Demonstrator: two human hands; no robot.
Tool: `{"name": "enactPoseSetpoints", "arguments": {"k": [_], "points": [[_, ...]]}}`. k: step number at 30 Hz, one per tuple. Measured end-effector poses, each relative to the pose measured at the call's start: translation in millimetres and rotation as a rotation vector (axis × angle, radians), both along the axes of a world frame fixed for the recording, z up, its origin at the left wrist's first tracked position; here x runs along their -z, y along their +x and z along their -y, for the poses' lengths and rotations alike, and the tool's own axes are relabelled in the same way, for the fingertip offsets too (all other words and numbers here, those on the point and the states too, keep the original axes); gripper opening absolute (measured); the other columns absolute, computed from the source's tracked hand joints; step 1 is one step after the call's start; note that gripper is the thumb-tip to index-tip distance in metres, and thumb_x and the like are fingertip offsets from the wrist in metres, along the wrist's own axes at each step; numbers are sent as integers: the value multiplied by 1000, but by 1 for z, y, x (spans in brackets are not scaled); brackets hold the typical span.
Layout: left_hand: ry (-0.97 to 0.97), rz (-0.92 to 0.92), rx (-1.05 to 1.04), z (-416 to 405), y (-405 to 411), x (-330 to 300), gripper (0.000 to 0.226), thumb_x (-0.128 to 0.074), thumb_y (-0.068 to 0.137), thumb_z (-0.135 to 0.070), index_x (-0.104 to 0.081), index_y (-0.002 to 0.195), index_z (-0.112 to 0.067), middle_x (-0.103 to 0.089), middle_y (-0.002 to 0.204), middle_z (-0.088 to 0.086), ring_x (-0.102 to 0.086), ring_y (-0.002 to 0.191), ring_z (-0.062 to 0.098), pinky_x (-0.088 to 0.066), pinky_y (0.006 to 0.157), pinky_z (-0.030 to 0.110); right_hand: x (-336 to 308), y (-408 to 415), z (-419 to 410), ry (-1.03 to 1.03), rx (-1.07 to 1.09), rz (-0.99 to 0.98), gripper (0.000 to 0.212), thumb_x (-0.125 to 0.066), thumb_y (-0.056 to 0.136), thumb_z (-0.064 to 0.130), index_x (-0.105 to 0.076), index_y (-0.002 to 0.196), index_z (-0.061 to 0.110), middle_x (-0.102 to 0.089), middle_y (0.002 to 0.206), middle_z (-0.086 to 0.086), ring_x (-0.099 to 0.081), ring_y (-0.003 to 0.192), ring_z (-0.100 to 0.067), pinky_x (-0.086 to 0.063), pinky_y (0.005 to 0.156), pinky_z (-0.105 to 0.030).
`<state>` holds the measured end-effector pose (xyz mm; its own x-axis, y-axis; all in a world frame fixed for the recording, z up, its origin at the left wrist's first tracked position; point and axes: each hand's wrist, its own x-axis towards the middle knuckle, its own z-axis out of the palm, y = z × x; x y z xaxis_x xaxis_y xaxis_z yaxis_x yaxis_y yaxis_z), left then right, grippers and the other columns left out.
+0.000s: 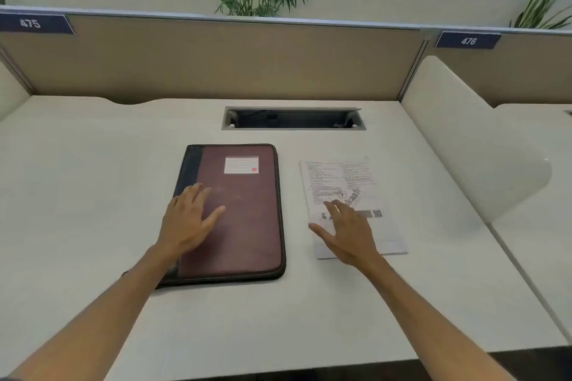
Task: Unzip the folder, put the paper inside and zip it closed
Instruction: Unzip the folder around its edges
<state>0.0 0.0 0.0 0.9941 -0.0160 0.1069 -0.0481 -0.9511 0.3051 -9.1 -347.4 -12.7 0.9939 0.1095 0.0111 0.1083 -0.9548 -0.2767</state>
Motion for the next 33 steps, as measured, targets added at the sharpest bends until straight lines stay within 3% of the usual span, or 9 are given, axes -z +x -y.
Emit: {"name": "enactPoseSetpoints", "arguments": {"k": [13, 22, 27, 33], "points": [[22, -9, -6, -11, -13, 22, 66, -32, 88, -61, -57, 128, -15, -49, 143, 7, -40, 136, 27, -32, 112, 46, 18, -4, -5, -17, 6, 9, 66, -36, 90, 69, -48, 137, 24, -41, 150, 1, -36, 138, -18, -31, 109, -40], [-55, 17, -143, -44, 45, 6, 53, -56, 91, -45, -55, 129, -9, -52, 137, 15, -50, 124, 34, -45, 96, 50, -14, 52, -59, 109, -102, 113, 53, -50, 91, 57, -57, 130, 21, -52, 139, 1, -50, 125, -19, -40, 102, -41], [-119, -77, -267, -63, 75, 11, 56, -55, 90, -49, -54, 130, -12, -55, 127, 14, -52, 117, 33, -48, 87, 48, -15, 80, -96, 128, -185, 43, 52, -52, 92, 51, -55, 133, 20, -54, 137, 0, -54, 120, -20, -43, 100, -40], [-164, -121, -322, -75, 110, 20, 64, -49, 90, -55, -50, 136, -11, -56, 129, 13, -54, 118, 33, -47, 91, 50, -6, 110, -132, 96, -265, -41, 49, -53, 91, 48, -55, 131, 19, -55, 133, -1, -54, 117, -21, -44, 97, -37]]}}
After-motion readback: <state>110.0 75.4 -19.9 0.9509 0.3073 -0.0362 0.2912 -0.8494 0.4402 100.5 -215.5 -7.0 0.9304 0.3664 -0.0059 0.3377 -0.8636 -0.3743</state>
